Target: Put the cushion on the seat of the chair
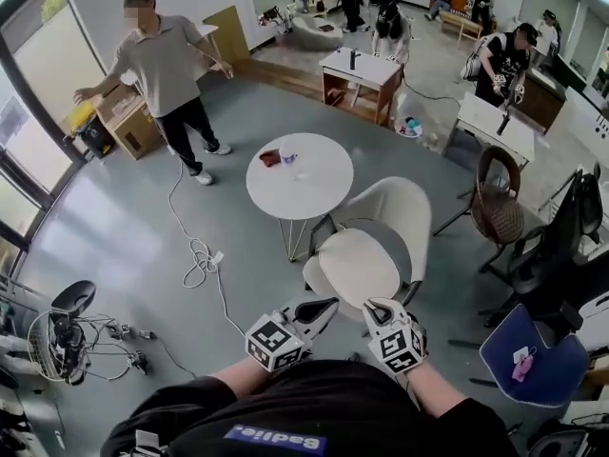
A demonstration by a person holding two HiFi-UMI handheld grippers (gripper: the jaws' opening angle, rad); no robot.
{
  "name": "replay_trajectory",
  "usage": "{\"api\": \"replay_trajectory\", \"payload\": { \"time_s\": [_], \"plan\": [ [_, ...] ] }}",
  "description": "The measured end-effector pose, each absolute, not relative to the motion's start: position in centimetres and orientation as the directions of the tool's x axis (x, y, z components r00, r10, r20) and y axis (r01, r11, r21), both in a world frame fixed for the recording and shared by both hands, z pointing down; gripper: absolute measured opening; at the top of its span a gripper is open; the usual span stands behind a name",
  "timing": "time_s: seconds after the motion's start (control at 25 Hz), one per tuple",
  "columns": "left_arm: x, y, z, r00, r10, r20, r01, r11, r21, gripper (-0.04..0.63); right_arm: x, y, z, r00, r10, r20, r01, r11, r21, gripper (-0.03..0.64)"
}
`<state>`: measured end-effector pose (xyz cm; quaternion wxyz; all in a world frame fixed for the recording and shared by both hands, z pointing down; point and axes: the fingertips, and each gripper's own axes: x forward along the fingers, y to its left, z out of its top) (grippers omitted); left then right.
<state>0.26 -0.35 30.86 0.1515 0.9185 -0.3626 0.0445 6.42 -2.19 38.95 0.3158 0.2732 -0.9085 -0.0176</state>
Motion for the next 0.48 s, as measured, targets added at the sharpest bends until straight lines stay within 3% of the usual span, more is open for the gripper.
{"api": "replay_trajectory", "payload": {
  "time_s": [0.48],
  "plan": [
    [0.1,-0.3,26.3,0.800,-0.590,0.103,-0.595,-0.763,0.252,0.015,3.0,0.1,26.8,-0.801,-0.543,0.253,-0.574,0.817,-0.062,0.038]
  ]
}}
